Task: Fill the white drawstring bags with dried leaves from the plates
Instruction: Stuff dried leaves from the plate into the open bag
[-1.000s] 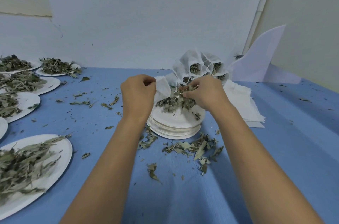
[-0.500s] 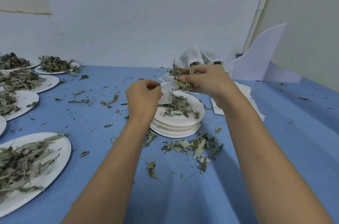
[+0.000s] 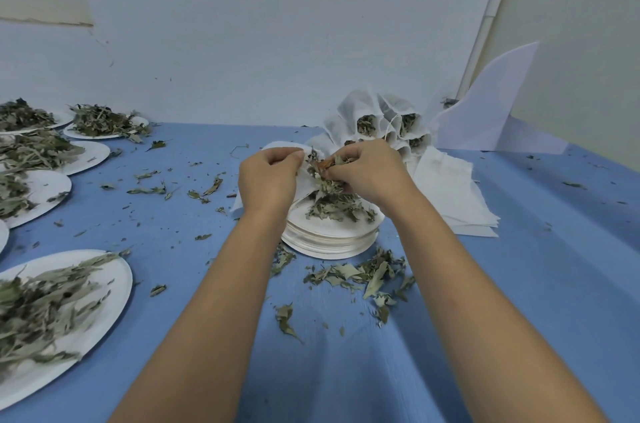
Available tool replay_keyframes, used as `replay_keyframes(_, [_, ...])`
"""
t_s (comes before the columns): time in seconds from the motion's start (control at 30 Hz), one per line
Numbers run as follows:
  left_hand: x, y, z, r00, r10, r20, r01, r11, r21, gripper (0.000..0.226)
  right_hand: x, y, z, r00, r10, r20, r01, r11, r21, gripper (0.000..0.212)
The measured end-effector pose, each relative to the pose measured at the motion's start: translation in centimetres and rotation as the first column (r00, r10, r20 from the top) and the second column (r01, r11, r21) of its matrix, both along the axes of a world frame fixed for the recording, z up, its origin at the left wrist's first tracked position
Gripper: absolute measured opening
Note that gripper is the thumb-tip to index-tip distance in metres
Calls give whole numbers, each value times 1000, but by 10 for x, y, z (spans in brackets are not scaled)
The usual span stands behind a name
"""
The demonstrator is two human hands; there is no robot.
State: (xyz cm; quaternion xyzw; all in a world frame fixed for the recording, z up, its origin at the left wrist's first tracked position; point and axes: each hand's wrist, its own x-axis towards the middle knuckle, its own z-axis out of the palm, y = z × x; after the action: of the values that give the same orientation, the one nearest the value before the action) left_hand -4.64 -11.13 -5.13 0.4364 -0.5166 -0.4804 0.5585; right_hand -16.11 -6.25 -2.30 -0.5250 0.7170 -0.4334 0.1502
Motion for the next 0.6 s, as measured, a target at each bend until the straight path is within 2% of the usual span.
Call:
replay_keyframes(0.13, [-2,-1,2,990,-127,-66,131,989,61,14,-1,0,-2,998,-12,-60,12,1000,-5,12])
replay_keyframes(0.2, [-3,-1,3,979,-203,-30,205,976,71,12,-1,-1,-3,997,-24,-74,23,1000,-18,12])
replay_keyframes(0.3, [-5,-1,5,949,-314,15,313,948,63,14,-3,-1,-2,999,-46,-7,45,998,-45,13])
replay_keyframes(0.37, [-5,-1,5,936,-337,101,337,941,19,14,-3,-2,-2,998,-40,49,44,997,-69,13])
replay_keyframes(0.47, [-5,1,2,897,-377,230,405,910,-86,31,-4,-3,-2,993,-31,113,42,994,-97,12])
replay_keyframes(0.6, [-8,5,0,893,-350,284,410,892,-190,44,-1,-3,-3,989,-45,138,64,989,-133,14])
